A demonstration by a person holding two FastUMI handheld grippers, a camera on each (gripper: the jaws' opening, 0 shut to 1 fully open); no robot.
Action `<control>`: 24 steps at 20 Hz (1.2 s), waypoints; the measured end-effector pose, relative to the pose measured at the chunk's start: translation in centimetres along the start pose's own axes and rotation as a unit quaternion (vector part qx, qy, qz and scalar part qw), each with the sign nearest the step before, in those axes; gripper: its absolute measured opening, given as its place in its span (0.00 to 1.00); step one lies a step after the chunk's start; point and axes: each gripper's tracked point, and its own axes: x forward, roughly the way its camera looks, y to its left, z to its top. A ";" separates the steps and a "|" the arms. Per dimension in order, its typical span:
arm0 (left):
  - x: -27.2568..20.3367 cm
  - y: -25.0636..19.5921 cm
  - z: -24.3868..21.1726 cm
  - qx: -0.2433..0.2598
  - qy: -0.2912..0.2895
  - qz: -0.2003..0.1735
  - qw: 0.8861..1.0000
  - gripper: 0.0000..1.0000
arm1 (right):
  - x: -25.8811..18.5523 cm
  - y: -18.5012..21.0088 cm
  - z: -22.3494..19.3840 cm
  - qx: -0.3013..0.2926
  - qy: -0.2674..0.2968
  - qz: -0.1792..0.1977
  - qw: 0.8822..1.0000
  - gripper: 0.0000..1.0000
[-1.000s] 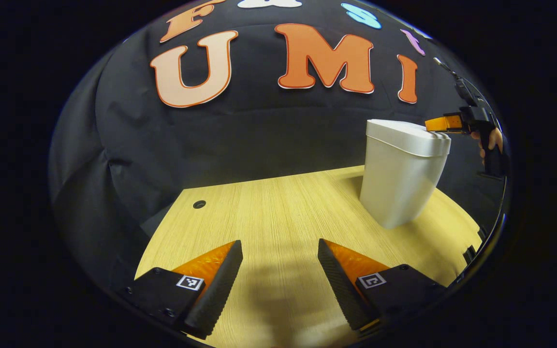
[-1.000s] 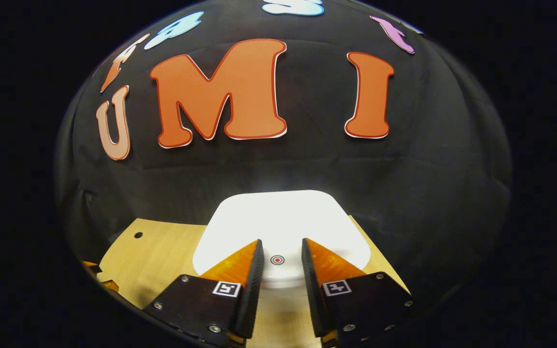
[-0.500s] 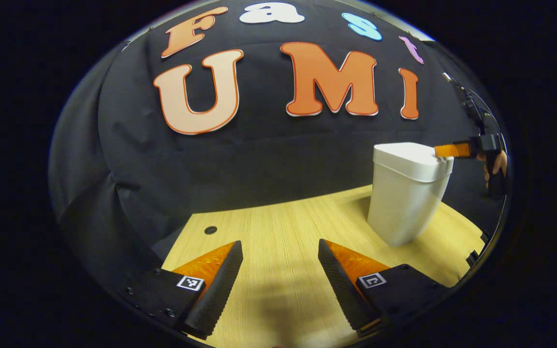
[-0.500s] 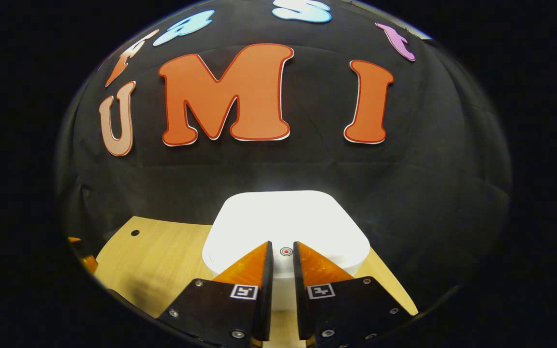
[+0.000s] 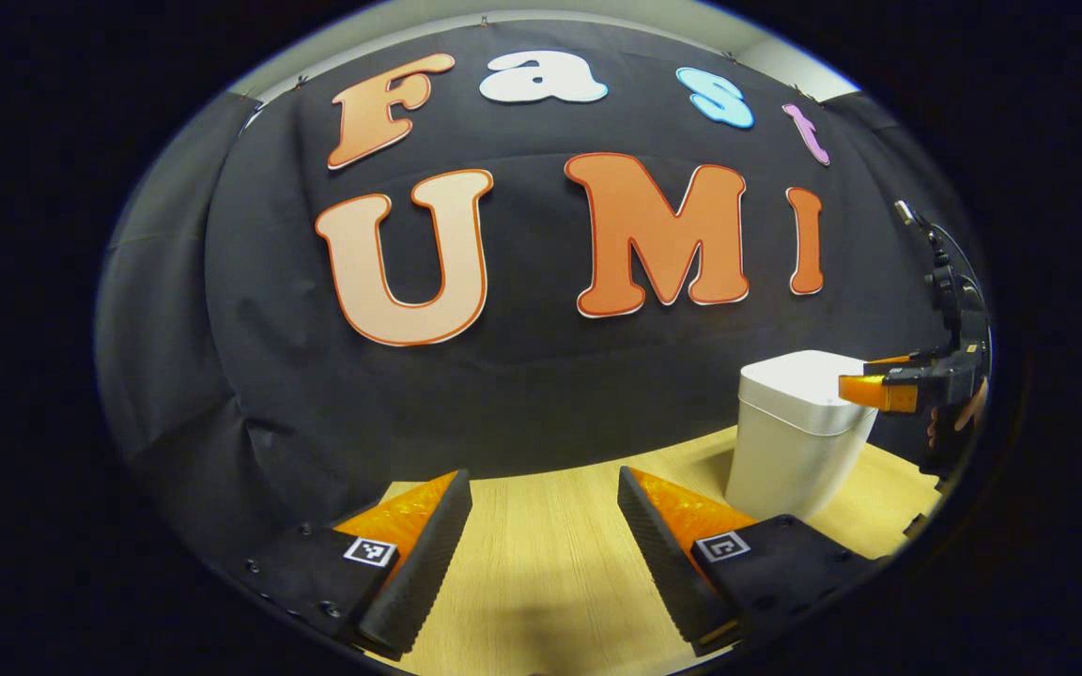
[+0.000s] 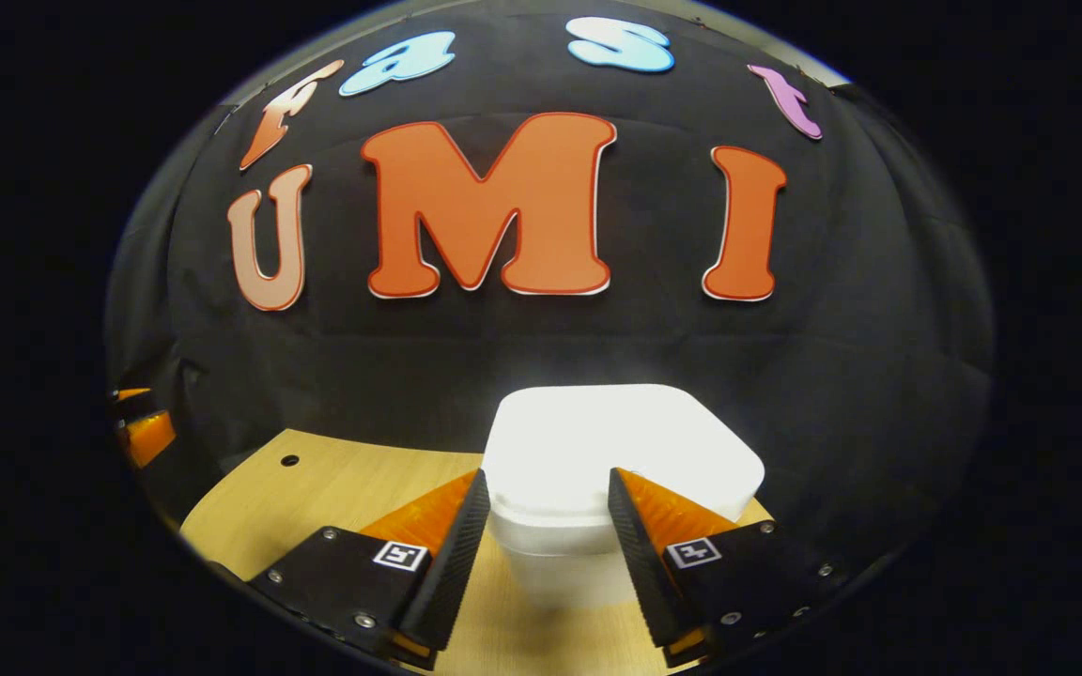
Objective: Press the lid of the desktop garbage bin to open it, pick up the crumpled paper on the desktop and throw it into the bin, then pick up the pop can on the desktop and drop it into the bin, and finally close the garbage bin lid.
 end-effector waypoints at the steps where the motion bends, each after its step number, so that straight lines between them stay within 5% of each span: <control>1: -0.1 0.1 0.6 0.003 -0.008 0.001 1.000 0.99 | -0.2 0.6 0.4 -0.005 -0.007 0.004 1.000 0.84; 2: -0.4 0.1 1.1 0.005 -0.018 0.001 1.000 0.99 | -0.4 1.3 0.8 -0.011 -0.016 0.009 1.000 0.82; 5: -1.0 0.4 2.6 0.006 -0.047 0.008 0.999 1.00 | -1.2 3.4 1.5 -0.030 -0.043 0.020 0.998 0.97; 15: -1.5 0.2 4.4 0.008 -0.092 0.017 0.996 1.00 | -3.1 9.9 0.5 -0.045 -0.064 0.063 0.995 0.98; 24: -1.5 0.7 3.5 -0.012 -0.091 0.030 0.995 1.00 | -3.3 10.9 1.4 -0.040 -0.076 0.074 0.994 0.98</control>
